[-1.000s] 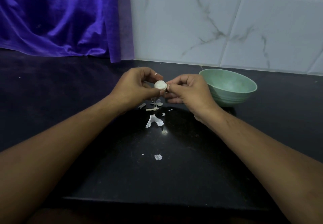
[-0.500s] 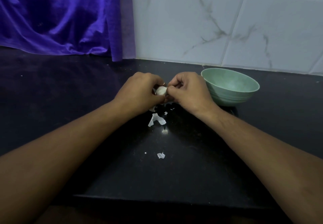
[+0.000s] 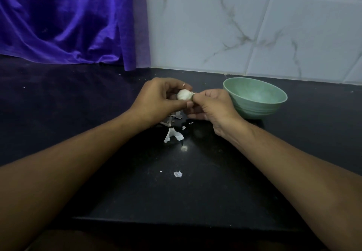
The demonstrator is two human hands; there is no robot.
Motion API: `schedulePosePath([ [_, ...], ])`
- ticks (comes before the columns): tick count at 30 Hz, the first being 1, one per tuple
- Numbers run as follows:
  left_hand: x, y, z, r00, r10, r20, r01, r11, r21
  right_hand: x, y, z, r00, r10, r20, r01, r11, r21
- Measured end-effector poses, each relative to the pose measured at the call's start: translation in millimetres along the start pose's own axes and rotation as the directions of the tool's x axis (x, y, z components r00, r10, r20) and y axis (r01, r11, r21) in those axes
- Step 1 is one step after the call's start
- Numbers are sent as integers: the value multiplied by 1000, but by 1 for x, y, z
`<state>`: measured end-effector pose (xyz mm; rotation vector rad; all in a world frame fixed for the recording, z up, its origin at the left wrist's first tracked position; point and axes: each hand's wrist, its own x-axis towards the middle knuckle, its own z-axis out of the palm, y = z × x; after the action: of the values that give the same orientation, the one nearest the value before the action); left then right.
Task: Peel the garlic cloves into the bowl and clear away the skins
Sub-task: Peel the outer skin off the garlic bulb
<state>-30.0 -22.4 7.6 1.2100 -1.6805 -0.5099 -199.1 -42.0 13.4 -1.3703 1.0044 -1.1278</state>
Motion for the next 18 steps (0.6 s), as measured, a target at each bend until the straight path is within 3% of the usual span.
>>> schedulePosePath([
  [6,3,-12,-9,995,-94,21,95,993,-64,-3,2,-3,995,-8,97,4,999,44],
  [14,1,-7,-9,983,-138,118,169,932,-320,-1,0,-8,981,-46,189,18,989,148],
  [18,0,-5,-12,981,-152,120,186,914,-362,2,-1,-11,974,-62,216,22,982,186],
])
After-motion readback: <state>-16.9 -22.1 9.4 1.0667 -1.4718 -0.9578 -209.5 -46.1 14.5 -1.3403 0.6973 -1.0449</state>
